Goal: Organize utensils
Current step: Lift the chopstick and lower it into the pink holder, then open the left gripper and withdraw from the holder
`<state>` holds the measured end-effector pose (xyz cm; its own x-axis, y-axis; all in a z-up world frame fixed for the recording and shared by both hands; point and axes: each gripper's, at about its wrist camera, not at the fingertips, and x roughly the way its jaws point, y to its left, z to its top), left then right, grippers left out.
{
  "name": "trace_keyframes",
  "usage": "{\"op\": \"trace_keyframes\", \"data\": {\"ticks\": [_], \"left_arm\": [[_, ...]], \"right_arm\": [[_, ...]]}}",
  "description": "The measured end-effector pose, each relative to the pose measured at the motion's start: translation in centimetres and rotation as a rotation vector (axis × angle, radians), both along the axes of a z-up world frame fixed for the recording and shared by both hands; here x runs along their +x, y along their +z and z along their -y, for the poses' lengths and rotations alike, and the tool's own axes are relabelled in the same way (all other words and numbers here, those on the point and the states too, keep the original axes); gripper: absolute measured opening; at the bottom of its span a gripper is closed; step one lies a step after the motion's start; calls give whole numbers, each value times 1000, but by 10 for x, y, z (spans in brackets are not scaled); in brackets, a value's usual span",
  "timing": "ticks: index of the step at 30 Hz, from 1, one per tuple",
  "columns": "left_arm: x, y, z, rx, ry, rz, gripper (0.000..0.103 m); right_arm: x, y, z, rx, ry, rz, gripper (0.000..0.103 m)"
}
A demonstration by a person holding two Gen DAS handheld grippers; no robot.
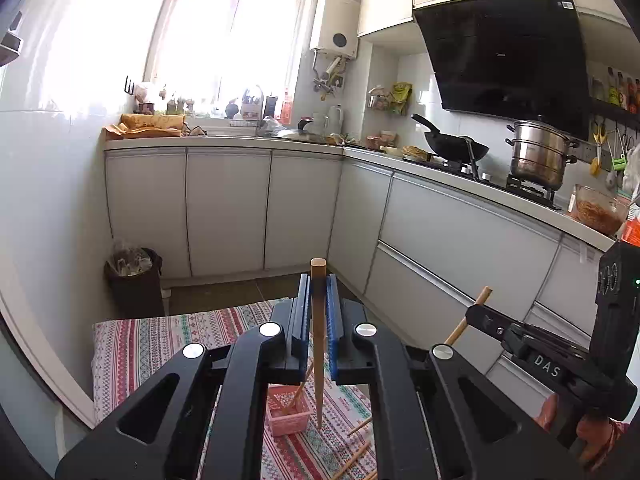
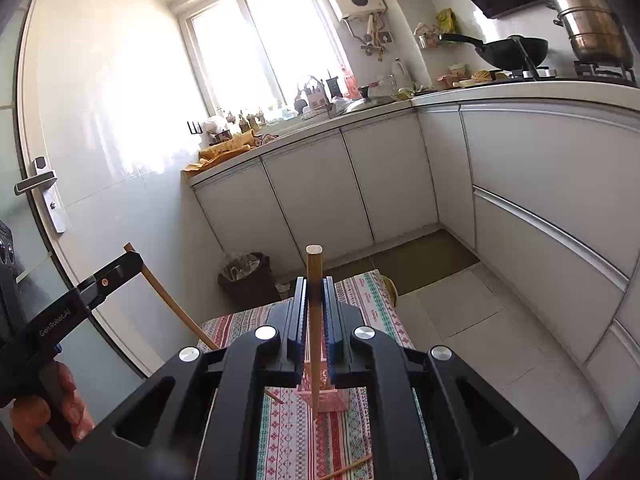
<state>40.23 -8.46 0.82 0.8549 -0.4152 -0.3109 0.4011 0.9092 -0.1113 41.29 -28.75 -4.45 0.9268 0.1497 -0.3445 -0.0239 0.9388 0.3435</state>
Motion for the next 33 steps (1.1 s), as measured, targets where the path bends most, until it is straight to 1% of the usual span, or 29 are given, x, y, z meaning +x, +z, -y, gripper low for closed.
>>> {"op": "trace_keyframes", "data": {"ticks": [5,10,14,16,18,20,21,24,26,30,33], "left_arm": [[41,-16,-1,-14,50,-20,6],[75,-46,5,-1,88,-65,6],[93,-76,8,1,92,-122,6],[96,-88,7,-2,78,-133,7],[98,-94,5,0,74,-145,7],[95,-94,0,-22,66,-140,7],[95,-92,-1,-27,66,-134,9],[89,-82,-8,-59,81,-111,10],[80,-74,-17,-98,98,-99,10],[55,-64,-43,-191,174,-79,10],[31,-65,-62,-225,245,-48,10]], "right_arm": [[23,-4,4,1,-5,10,8],[45,-16,2,-2,-3,3,8],[62,-29,1,10,2,-14,8],[68,-34,-1,12,5,-21,8],[72,-39,-3,14,7,-26,8],[76,-43,-5,15,8,-30,8],[77,-44,-6,17,9,-32,8],[80,-45,-8,20,10,-35,8],[81,-44,-10,17,10,-29,8],[85,-45,-14,10,8,-19,8],[91,-47,-19,0,7,-13,8]]}}
